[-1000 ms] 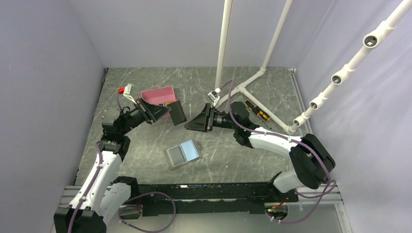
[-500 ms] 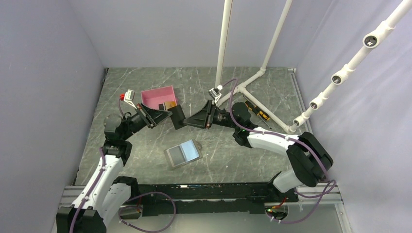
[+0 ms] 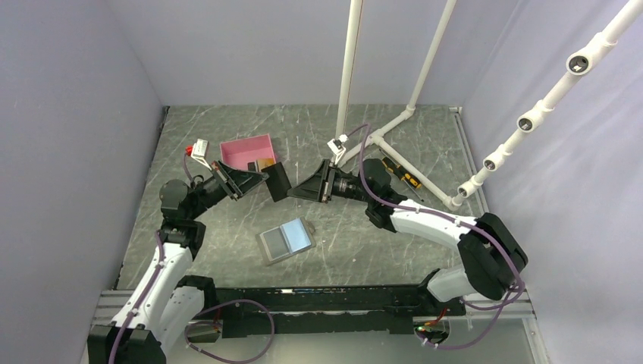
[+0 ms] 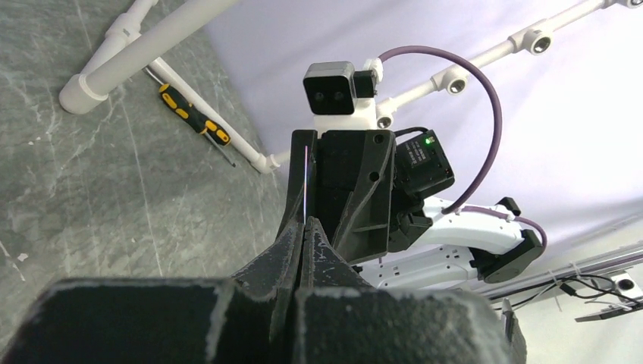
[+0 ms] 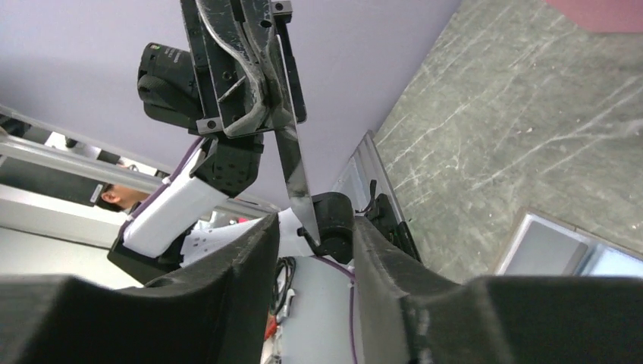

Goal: Put the credit cards into the card holder
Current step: Insert the credit card into the card holder.

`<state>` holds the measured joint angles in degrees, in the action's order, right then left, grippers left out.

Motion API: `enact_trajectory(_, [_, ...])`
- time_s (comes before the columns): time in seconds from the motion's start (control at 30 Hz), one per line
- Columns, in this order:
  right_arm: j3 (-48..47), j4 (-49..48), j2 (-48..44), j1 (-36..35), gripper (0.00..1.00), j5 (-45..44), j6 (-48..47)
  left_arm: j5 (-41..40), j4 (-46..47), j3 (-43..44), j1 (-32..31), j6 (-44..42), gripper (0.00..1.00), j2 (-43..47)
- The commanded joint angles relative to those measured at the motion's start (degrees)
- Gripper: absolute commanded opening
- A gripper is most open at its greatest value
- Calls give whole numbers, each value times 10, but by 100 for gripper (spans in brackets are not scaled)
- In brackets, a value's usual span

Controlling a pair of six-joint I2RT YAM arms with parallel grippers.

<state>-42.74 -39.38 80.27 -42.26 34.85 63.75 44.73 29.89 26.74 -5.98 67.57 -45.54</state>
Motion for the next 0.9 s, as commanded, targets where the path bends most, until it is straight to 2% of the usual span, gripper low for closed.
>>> enact_trajectory(0.0, [-33,-49,13,-12,38,12,-2,11,55,2,-1,19,0,-1])
enact_trajectory(0.13, [-19,-103,29,-12,16,20,21,10,28,-4,-1,12,0,5])
enact_trajectory(0.2, [-15,-109,34,-12,1,23,15,2,-15,-6,-1,3,0,10])
enact_trajectory(0.23, [-11,-97,33,-10,0,20,3,-3,-68,-3,-1,-7,0,11])
enact_trajectory(0.27, [-7,-75,27,-8,0,17,-15,-9,-131,4,-1,-24,4,13])
enact_trajectory(0.4, [-2,80,4,-5,0,-14,-130,-102,-466,76,-1,-146,59,18])
enact_trajectory(0.47, [-14,171,2,-5,0,-17,-190,-172,-588,96,-1,-171,77,23])
enact_trajectory(0.53, [-23,244,6,-5,0,-18,-240,-224,-662,99,-1,-175,90,21])
enact_trajectory(0.6, [-38,316,26,-5,0,-7,-286,-241,-693,85,-1,-169,92,9])
enact_trajectory(0.7, [-49,378,60,-4,0,28,-331,-244,-693,50,-3,-163,86,-23])
enact_trajectory(0.77, [-45,386,77,-3,0,54,-333,-257,-675,32,-20,-158,85,-40])
enact_trajectory(0.87, [-30,366,87,-3,0,72,-323,-321,-672,33,-79,-148,84,-72])
